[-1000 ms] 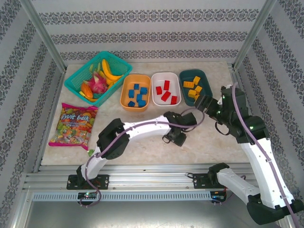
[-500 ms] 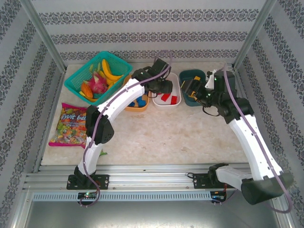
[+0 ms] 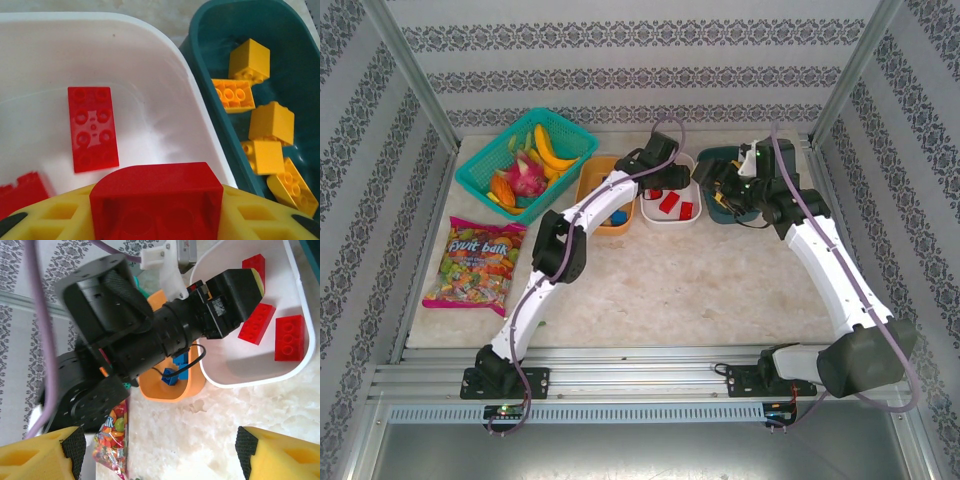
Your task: Sort the legos into containers by color
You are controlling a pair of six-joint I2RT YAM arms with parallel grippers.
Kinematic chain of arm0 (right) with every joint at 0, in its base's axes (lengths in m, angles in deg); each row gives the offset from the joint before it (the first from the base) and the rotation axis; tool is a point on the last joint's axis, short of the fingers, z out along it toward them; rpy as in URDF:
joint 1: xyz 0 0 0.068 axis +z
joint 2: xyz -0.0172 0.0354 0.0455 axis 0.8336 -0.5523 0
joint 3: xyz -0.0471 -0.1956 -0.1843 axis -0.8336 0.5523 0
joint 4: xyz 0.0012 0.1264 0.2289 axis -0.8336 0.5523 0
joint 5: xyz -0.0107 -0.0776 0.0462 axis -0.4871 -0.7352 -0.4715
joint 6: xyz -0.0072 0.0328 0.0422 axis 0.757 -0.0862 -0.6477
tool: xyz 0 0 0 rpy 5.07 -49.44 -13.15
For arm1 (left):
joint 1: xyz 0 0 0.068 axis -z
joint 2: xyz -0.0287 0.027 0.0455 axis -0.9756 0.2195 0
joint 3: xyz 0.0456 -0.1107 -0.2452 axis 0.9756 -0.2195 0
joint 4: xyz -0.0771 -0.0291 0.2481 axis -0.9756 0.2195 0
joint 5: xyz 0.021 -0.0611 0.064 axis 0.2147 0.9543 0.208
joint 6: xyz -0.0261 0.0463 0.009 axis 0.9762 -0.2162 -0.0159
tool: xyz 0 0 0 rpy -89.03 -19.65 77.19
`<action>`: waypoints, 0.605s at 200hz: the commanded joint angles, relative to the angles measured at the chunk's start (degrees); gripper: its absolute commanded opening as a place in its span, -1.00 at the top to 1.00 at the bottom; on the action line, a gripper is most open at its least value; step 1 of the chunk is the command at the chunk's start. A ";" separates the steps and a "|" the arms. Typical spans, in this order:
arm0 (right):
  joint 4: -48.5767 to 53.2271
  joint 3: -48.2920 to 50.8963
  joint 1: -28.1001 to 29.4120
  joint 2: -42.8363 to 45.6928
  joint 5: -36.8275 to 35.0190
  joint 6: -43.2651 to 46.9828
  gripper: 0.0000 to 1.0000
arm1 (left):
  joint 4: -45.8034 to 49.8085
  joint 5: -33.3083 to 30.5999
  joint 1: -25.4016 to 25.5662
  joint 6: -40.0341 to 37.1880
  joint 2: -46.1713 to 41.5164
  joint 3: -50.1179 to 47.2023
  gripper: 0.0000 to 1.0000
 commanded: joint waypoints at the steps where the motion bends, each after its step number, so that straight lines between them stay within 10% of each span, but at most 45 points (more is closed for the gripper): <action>1: -0.33 2.10 -0.87 2.09 0.43 0.43 -0.61 | -7.30 5.41 -0.98 3.22 1.46 3.05 0.00; 121: 2.47 3.14 -1.71 2.59 -0.77 0.63 -0.60 | -4.86 9.73 -0.89 7.93 5.37 3.17 -0.14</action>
